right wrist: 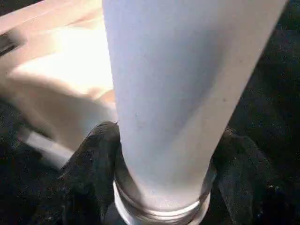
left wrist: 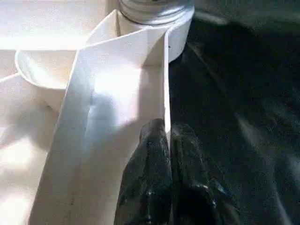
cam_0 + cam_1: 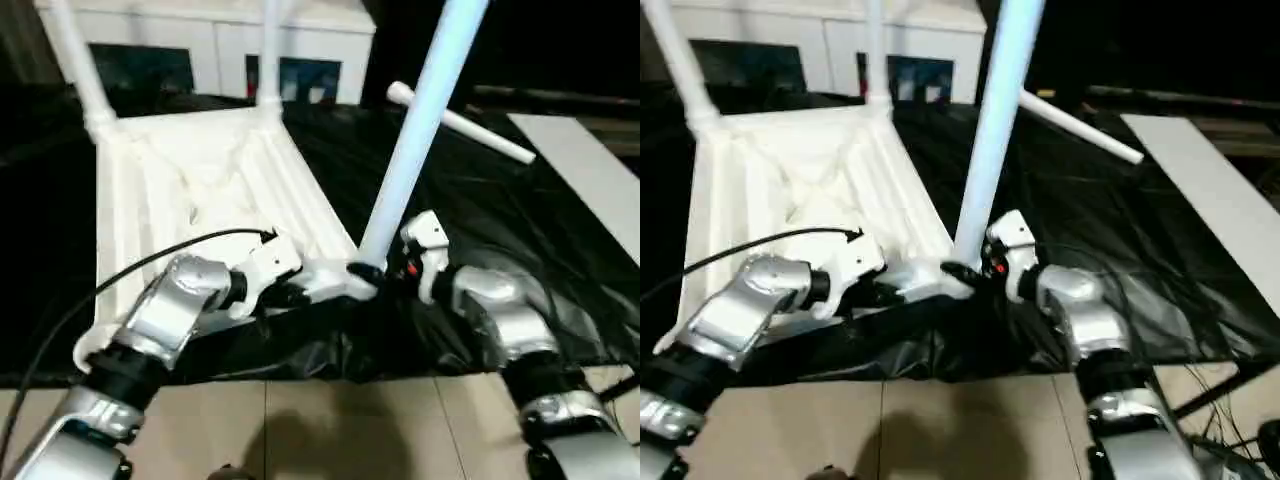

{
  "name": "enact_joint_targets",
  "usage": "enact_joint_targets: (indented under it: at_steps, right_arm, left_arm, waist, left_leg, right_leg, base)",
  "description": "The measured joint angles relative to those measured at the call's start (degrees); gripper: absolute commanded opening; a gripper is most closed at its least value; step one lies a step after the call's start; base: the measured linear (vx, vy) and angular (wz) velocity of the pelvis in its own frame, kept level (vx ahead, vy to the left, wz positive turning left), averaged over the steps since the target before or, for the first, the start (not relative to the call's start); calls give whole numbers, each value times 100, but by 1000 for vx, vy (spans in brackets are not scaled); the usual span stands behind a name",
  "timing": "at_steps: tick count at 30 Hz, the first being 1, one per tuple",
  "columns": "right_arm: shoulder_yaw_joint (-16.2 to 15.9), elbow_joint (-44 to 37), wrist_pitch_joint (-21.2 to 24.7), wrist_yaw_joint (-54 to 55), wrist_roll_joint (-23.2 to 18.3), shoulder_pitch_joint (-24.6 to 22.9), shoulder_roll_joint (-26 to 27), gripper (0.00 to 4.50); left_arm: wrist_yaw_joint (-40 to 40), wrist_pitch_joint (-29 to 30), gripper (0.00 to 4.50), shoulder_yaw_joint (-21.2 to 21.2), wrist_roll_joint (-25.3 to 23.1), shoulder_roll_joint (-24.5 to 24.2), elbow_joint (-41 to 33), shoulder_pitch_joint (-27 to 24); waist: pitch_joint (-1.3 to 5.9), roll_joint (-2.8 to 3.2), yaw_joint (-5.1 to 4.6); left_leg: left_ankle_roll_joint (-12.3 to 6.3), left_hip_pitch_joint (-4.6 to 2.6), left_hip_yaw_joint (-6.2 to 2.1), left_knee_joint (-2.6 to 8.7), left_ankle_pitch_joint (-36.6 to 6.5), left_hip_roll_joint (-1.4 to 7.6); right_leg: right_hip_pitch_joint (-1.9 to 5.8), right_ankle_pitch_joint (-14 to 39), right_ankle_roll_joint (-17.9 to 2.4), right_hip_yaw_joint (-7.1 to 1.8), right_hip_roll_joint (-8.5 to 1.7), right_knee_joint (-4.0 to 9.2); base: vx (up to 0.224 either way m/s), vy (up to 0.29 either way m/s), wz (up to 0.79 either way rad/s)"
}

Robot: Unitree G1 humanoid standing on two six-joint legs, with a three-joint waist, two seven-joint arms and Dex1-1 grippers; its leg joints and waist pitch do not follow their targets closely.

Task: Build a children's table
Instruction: Rotate leg to tighten

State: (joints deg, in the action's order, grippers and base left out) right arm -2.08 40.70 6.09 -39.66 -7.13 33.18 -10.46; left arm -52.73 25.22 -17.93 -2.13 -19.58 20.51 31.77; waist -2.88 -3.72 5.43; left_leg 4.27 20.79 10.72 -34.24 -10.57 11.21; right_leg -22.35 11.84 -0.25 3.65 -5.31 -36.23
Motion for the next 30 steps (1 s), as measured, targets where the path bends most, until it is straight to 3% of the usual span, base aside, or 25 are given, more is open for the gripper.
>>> enact_joint_targets:
  at_steps: [6, 10, 13, 22, 23, 27, 28, 30]
  right_arm:
    - [455, 424, 242, 1764, -10, 322, 638, 264]
    - [1201, 1192, -123, 3645, -261, 789, 1185, 260]
    - [1407, 1410, -322, 4082, -407, 939, 1274, 256]
    - [1521, 1901, -721, 3974, -368, 1185, 1308, 254]
    - [1520, 1929, -777, 3967, -368, 1184, 1310, 306]
    - [1513, 2054, -891, 3781, -374, 1139, 1411, 325]
    - [1487, 2050, -948, 3623, -365, 1108, 1407, 354]
    - [1415, 2043, -1007, 3416, -322, 1103, 1353, 362]
  left_arm:
    - [1150, 504, 0, 258, 2, 857, 433, 233]
    - [2457, 868, 0, 489, -103, 1907, 901, 497]
    - [2851, 991, 0, 586, -100, 2271, 937, 507]
    - [2861, 991, 0, 596, -98, 2211, 907, 511]
    - [2848, 990, 0, 594, -98, 2201, 902, 511]
    - [2798, 916, 0, 576, -102, 2050, 888, 529]
    - [2705, 865, 0, 553, -105, 1934, 833, 532]
    - [2596, 791, 0, 504, -135, 1816, 788, 545]
  waist:
    - [1, 1, -45]
    - [7, -3, -39]
    - [12, -6, -35]
    - [17, -14, -47]
    - [17, -15, -47]
    - [15, -13, -79]
    - [14, -9, -83]
    - [13, -8, -69]
  left_leg:
    - [7, -43, -5, 9, 2, 0]
    - [7, -41, -5, 9, 2, -7]
    - [6, -35, -7, 10, 2, -8]
    - [7, -27, -16, 31, 2, -8]
    - [7, -26, -16, 35, 2, -8]
    - [7, -16, -17, 52, 2, -8]
    - [10, 22, -21, 52, 5, -8]
    - [30, 55, -21, 59, 21, -7]
  right_leg:
    - [28, -10, -2, 1, 1, 6]
    - [32, -10, -1, -3, 0, 19]
    - [33, -12, 5, -2, 0, 22]
    - [24, -2, 27, 6, 2, 27]
    - [22, -1, 27, 6, 2, 28]
    - [-1, -5, 31, 6, 6, 28]
    - [-40, -17, 39, 6, 6, 25]
    - [-81, -35, 36, 10, 7, 22]
  base:
    - [0, 0, 0]
    - [0, 0, 0]
    - [0, 0, 0]
    - [0, 0, 0]
    - [0, 0, 0]
    - [0, 0, 0]
    - [0, 0, 0]
    - [0, 0, 0]
